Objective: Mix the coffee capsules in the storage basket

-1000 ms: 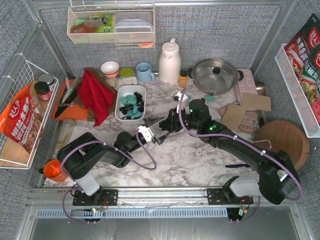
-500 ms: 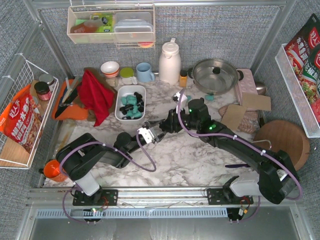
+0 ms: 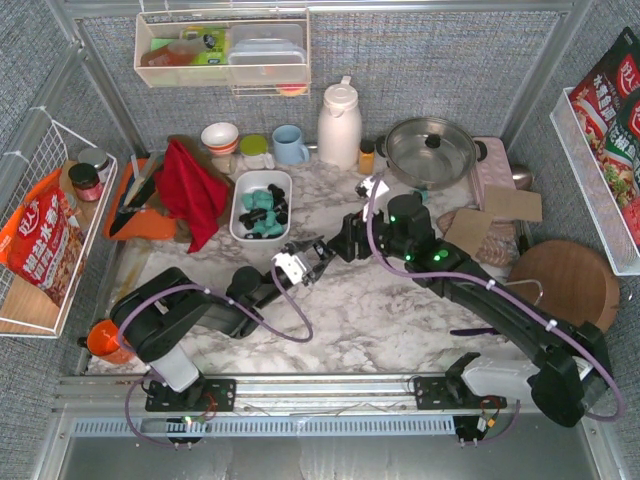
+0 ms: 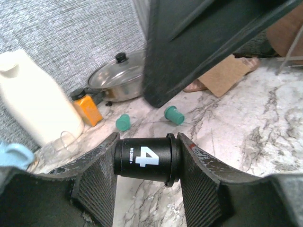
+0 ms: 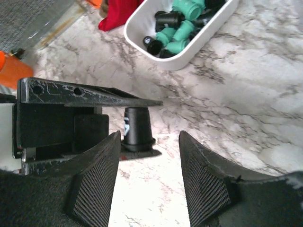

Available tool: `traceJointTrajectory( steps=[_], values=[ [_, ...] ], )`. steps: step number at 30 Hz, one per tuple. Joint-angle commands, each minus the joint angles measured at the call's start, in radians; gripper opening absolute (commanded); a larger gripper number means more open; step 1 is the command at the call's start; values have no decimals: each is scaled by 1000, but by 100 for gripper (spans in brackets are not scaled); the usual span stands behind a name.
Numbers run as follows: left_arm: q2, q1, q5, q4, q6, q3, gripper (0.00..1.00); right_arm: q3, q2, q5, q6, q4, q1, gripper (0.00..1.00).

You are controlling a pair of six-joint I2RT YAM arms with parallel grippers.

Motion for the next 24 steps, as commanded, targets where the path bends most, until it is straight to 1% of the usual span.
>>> traceJointTrajectory(
  steps=[1, 3, 5, 7, 9, 13, 16, 18, 20, 22, 24],
  values=[
    [-10, 4, -145, 47, -68, -6, 43, 10, -47, 117, -63, -62, 2, 56],
    [-20, 15, -219, 29, -111, -9, 40, 5, -65, 171, -72, -78, 2, 57],
    [-53, 37, -290, -48, -154, -3, 38, -1, -72, 239, -76, -92, 2, 57],
    [-108, 59, -367, -210, -193, 26, 35, -4, -69, 310, -85, -111, 2, 56],
    [-170, 90, -454, -410, -245, 80, 34, -5, -58, 374, -87, -134, 2, 57],
    [-214, 164, -545, -757, -310, 198, 33, -9, -16, 477, -79, -157, 1, 56],
    [-215, 247, -550, -941, -385, 265, 33, -4, 29, 529, -71, -173, 0, 57],
    [-196, 305, -518, -1066, -439, 317, 36, 4, 67, 542, -71, -180, 0, 57],
    [-162, 339, -507, -1214, -442, 390, 37, 15, 98, 545, -69, -192, -2, 57],
    [-124, 354, -506, -1289, -429, 433, 38, 27, 127, 546, -71, -201, -2, 57],
    [-89, 360, -504, -1327, -429, 460, 40, 31, 158, 549, -77, -199, -4, 57]
  ],
)
